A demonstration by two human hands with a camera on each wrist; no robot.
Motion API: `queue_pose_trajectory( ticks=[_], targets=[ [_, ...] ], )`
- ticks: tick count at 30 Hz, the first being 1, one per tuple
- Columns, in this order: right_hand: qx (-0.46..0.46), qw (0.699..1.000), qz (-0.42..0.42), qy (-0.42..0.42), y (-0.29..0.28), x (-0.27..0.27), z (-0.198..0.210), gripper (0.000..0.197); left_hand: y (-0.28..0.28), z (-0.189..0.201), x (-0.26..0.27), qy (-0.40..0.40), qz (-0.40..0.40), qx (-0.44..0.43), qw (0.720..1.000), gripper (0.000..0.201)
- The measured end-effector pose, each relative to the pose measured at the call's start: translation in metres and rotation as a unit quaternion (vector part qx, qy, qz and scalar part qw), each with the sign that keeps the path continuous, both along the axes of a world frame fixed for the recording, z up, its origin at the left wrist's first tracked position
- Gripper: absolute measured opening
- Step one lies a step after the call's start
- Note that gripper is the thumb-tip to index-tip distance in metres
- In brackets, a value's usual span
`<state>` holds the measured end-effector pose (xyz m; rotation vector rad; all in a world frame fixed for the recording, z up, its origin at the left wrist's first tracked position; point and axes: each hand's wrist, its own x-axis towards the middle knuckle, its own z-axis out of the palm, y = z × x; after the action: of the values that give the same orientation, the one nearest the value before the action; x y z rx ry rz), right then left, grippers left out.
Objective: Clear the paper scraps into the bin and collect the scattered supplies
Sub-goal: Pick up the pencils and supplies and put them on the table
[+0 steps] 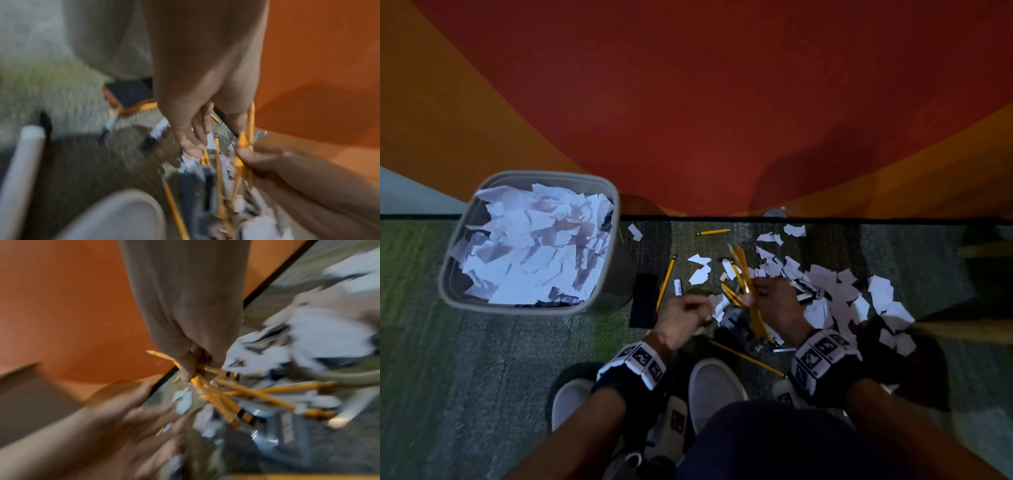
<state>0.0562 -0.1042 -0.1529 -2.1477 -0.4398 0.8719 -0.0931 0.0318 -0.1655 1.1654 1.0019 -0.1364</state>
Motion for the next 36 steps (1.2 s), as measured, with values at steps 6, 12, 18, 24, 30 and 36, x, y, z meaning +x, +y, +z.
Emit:
queue_pose_trajectory(
  ticks=[6, 12, 18, 24, 30, 36],
  targets=[
    [0.086, 0.987, 0.111, 0.073, 0.030, -0.047, 0.024, 0.014, -0.016, 0.008, 0.012, -0.067, 0.102, -0.119, 0.985, 0.019],
    [-0.129, 0.985, 0.095, -0.060, -0.005, -0.002, -0.015, 0.019, 0.014, 0.002, -0.002, -0.003, 0.144, -0.024, 0.989, 0.011],
    [-0.229, 0.955, 0.143, -0.126, -0.015, 0.003, -0.051, 0.020, 0.049, -0.025, -0.025, 0.154, 0.035, 0.212, 0.964, 0.015],
    [-0.266, 0.932, 0.182, -0.166, -0.006, 0.002, -0.071, 0.034, 0.050, -0.017, -0.025, 0.181, -0.002, 0.320, 0.930, 0.036],
    [-0.255, 0.937, 0.194, -0.138, 0.005, 0.002, -0.063, 0.036, 0.041, -0.009, -0.019, 0.112, 0.023, 0.339, 0.934, 0.046],
    [-0.265, 0.935, 0.191, -0.137, 0.001, 0.001, -0.081, 0.023, 0.035, -0.007, -0.019, 0.083, 0.019, 0.369, 0.925, 0.030]
  ],
)
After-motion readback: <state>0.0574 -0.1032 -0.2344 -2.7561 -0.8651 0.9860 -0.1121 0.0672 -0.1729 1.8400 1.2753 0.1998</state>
